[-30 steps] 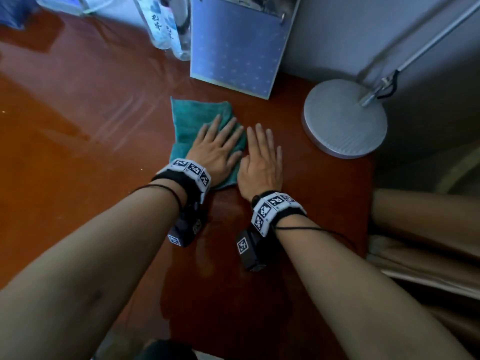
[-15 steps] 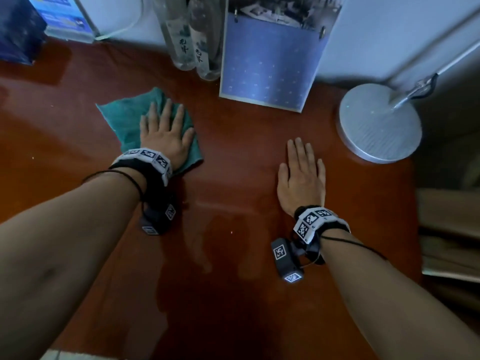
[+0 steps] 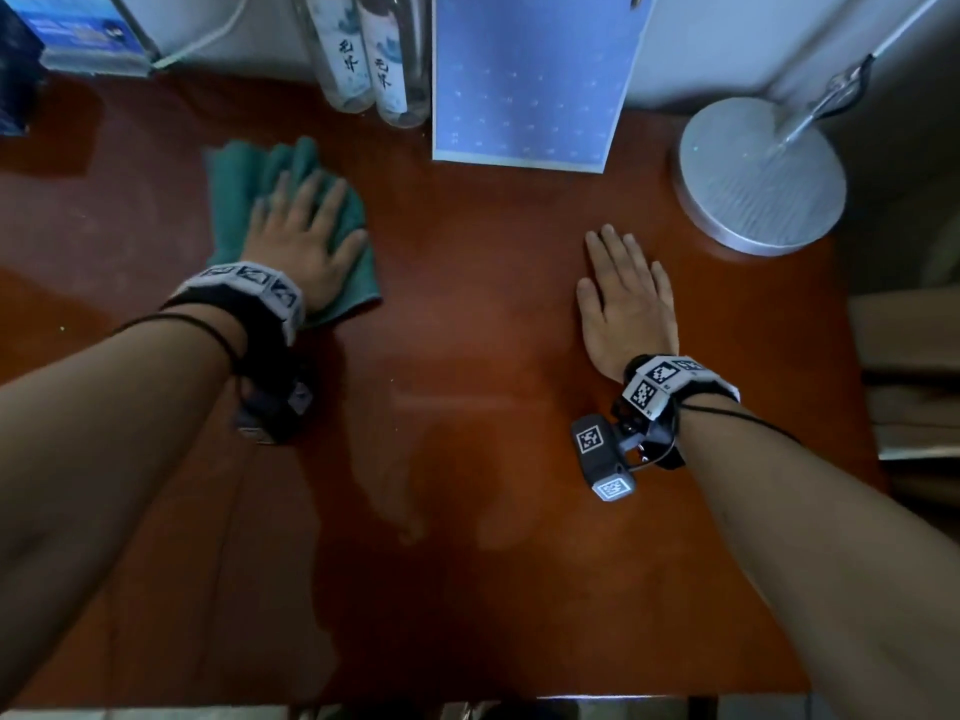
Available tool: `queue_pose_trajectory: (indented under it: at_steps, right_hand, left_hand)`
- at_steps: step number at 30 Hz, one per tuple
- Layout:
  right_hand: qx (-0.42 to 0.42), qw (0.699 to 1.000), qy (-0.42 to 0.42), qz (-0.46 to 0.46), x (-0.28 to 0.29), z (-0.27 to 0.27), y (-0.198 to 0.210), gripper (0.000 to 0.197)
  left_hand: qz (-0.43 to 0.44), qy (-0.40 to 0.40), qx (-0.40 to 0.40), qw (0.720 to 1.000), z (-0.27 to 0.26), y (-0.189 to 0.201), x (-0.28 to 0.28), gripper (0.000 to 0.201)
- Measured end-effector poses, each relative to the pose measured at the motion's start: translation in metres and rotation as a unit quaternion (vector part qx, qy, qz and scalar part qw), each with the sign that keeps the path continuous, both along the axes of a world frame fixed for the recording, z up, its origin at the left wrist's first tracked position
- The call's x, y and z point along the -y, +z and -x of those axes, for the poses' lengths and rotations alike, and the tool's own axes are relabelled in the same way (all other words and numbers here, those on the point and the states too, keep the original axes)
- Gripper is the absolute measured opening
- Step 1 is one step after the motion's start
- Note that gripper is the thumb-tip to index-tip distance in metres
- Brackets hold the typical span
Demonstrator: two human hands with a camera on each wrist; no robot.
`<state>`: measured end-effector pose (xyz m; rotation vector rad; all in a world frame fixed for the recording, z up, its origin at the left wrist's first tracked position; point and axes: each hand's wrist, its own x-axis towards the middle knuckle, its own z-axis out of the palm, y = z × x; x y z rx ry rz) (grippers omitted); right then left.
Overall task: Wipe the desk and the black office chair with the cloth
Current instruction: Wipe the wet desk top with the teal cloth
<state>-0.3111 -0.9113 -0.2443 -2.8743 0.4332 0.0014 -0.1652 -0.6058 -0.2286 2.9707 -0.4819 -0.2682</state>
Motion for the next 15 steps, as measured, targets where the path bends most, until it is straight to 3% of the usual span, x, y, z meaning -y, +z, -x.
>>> queue_pose_trajectory:
  at_steps: [2,4,8,11,13,15]
  right_hand:
    - [-0.005,1.0,-0.01,0.014,-0.004,-0.002,-0.001,0.053]
    - [-0.009,1.0,-0.024,0.016,-0.011,-0.001,0.0,0.054]
    - [-0.017,1.0,0.004,0.006,-0.042,0.028,0.003,0.054]
    - [-0.02,0.999,0.039,-0.003,-0.032,0.064,0.005,0.052]
    - [-0.03,0.999,0.042,-0.011,-0.011,0.09,0.007,0.051]
    - [-0.038,0.999,0.028,-0.011,0.005,0.111,0.009,0.051]
  left_hand:
    - [-0.016,0.036,-0.005,0.999,0.015,-0.002,-0.01,0.063]
    - [-0.028,0.026,-0.002,0.999,0.043,-0.003,0.016,0.064]
    - [-0.042,-0.174,-0.022,0.984,0.124,0.002,0.111,0.063]
    - [-0.037,-0.257,-0.034,0.965,0.159,0.003,0.128,0.062]
    - [-0.015,-0.22,0.0,0.975,0.153,0.0,0.096,0.069]
    - [0.002,-0.089,0.012,0.996,0.136,-0.007,0.04,0.076]
